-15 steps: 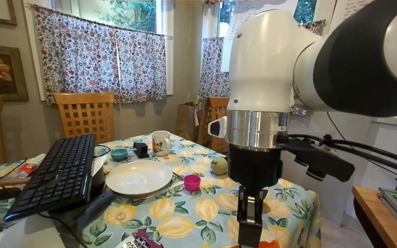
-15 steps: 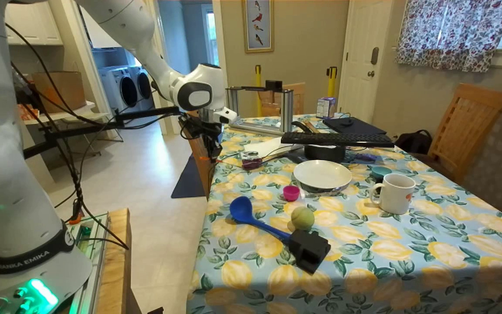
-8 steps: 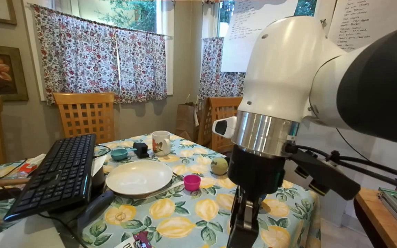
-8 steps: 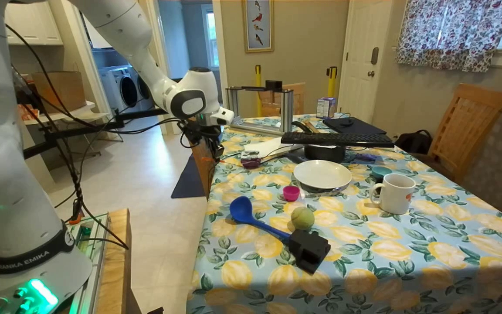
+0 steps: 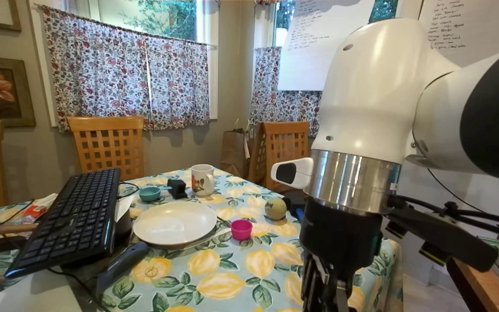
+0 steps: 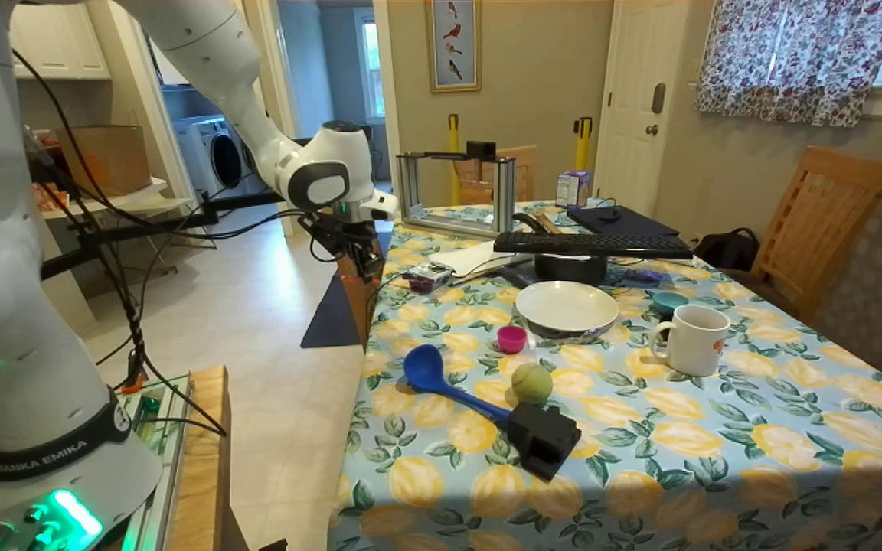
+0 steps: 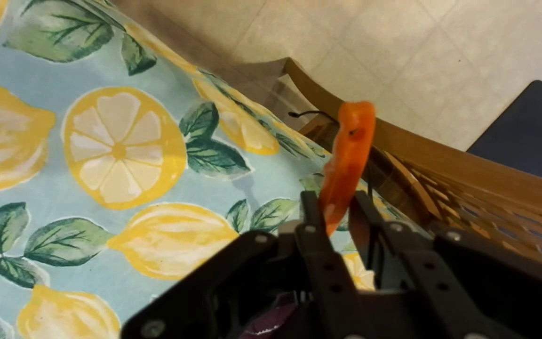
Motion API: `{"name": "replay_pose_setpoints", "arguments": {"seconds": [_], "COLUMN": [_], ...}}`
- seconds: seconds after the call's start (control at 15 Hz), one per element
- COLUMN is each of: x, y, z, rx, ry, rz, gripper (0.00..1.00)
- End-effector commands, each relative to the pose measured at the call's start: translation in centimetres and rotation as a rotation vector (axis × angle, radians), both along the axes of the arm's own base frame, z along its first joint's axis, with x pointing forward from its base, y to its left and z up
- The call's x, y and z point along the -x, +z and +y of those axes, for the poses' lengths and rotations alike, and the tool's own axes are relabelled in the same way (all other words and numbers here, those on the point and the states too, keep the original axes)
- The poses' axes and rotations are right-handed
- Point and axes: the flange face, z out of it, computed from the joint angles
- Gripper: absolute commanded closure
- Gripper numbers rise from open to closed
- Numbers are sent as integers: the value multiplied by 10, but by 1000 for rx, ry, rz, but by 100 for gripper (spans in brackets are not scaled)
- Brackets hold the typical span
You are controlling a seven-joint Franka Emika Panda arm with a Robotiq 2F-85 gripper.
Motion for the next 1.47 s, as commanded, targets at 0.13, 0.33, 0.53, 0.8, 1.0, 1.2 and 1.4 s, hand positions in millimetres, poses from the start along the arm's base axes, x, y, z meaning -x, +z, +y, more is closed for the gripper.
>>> {"name": "replay_pose_setpoints", "arguments": {"seconds": [0.13,0.33,0.53,0.8,1.0,1.2,1.4], "x": [2,0,-6,-15,-21,-24,-26], "y": [1,2,7,17,20,22,21], "z": [-26,-48,-67,-86,-99,-111,-127], "rx": [41,61,74,93,104,111,159], "ry": [-20,-19,-29,6,46,64,86], "rz": [23,44,47,90,131,153,180], "gripper": [95,95,95,95,95,95,95]}}
